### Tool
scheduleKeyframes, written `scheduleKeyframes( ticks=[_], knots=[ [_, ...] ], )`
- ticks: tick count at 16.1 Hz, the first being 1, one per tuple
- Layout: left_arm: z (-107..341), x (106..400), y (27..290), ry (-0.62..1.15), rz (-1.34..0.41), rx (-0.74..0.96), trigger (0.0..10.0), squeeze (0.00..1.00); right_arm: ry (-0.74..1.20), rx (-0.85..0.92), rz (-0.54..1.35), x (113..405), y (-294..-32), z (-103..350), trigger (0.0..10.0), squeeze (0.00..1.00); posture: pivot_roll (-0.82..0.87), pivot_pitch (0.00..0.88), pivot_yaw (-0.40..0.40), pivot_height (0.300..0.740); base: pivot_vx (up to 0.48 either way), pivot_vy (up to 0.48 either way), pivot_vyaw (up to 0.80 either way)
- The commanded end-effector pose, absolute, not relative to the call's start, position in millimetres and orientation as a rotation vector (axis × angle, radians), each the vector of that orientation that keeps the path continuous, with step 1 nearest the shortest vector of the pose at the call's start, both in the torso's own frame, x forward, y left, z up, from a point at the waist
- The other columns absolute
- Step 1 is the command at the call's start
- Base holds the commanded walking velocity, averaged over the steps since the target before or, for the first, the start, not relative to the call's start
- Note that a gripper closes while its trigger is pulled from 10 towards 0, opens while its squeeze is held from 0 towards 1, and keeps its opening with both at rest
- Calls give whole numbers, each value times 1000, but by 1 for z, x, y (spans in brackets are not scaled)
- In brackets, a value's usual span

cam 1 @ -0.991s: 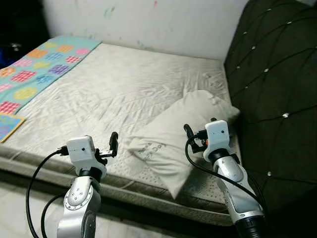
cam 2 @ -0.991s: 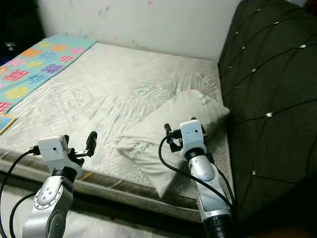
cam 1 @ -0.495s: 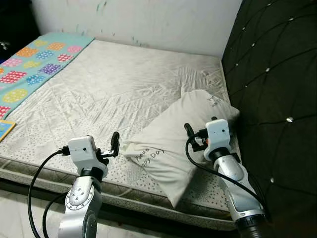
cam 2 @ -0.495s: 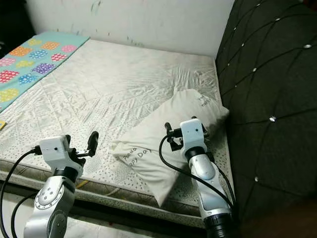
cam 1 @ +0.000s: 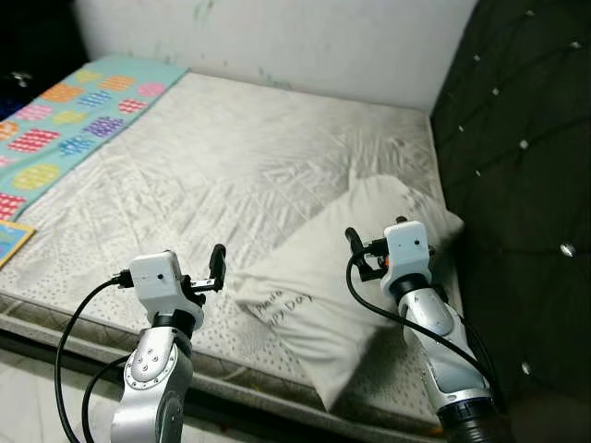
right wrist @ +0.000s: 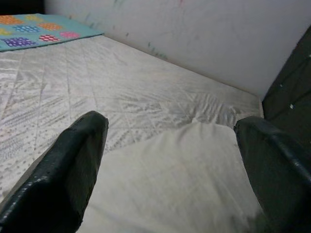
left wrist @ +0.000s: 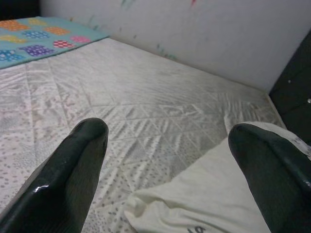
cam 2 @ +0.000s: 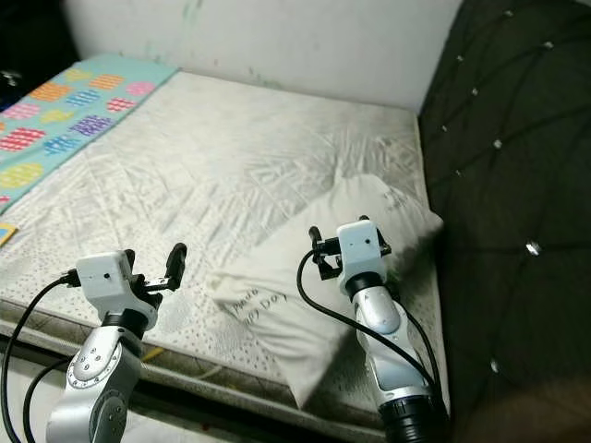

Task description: Clean up the room

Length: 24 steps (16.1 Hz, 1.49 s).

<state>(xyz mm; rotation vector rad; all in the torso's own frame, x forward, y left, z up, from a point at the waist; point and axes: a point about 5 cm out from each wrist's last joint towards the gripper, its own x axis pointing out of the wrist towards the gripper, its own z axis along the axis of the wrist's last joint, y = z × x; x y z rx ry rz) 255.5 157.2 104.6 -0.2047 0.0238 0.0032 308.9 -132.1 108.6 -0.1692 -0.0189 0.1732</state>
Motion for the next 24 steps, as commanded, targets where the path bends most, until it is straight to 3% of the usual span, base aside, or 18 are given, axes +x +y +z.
scheduleKeyframes(
  ticks=[1, 6, 18, 24],
  knots=[
    [108, 256, 156, 9, -10, -207, 10000, 0, -24, -174, 161, 311, -135, 110, 10000, 0, -46, 0, -43, 740, 368, 0, 0],
    [107, 256, 155, 10, -12, -210, 10000, 0, -28, -177, 160, 312, -135, 110, 10000, 0, -47, 0, -45, 740, 291, 0, 0],
    [101, 254, 153, 53, 10, -236, 10000, 0, -24, -182, 164, 313, -136, 109, 10000, 0, -39, 0, -49, 740, 0, 0, 0],
    [68, 250, 161, 298, 36, -251, 10000, 0, 146, -203, 209, 314, -132, 87, 10000, 0, -37, 0, -52, 740, 0, 0, 0]
  ],
)
